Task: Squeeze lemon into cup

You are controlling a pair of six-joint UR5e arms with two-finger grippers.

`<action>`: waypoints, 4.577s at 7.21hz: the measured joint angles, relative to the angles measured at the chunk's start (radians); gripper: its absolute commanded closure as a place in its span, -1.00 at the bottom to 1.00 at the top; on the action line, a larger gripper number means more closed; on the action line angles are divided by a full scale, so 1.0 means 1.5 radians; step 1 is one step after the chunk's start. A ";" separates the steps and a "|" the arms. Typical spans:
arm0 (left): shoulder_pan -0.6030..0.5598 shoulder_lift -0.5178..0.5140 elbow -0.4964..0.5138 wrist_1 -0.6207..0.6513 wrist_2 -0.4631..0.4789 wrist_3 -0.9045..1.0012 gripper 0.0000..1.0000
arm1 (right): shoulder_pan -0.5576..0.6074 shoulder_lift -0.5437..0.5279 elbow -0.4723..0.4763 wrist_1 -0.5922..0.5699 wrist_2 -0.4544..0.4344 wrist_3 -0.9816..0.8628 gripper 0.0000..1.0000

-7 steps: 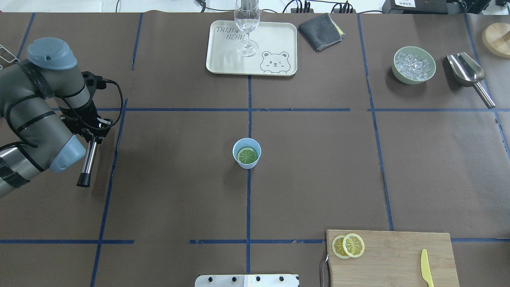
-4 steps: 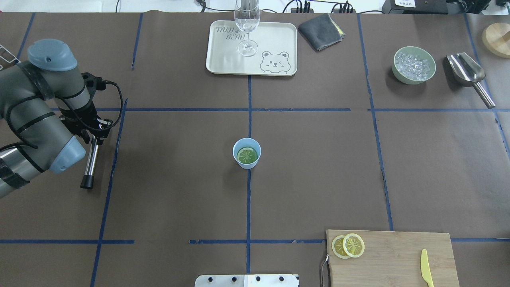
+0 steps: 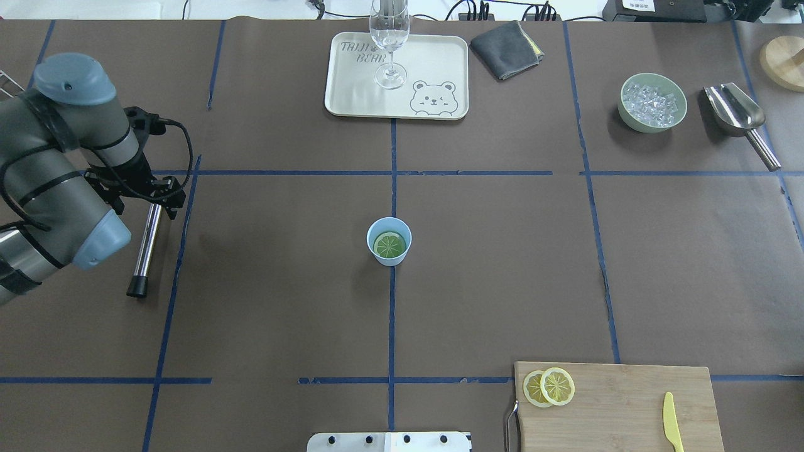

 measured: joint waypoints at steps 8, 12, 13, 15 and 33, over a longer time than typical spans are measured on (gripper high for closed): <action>-0.382 0.143 -0.053 0.008 -0.064 0.453 -1.00 | 0.000 -0.012 -0.010 -0.008 0.001 0.003 -1.00; -0.426 0.200 -0.040 -0.036 -0.066 0.495 -1.00 | 0.000 -0.012 -0.008 -0.008 0.002 0.003 -1.00; -0.426 0.216 -0.026 -0.061 -0.067 0.496 -1.00 | 0.000 -0.012 -0.008 -0.008 0.002 0.003 -1.00; -0.427 0.239 -0.019 -0.081 -0.067 0.493 -1.00 | 0.000 -0.012 -0.010 -0.007 0.002 0.003 -1.00; -0.425 0.266 -0.009 -0.085 -0.108 0.490 -1.00 | 0.001 -0.047 -0.021 -0.002 0.012 0.003 -1.00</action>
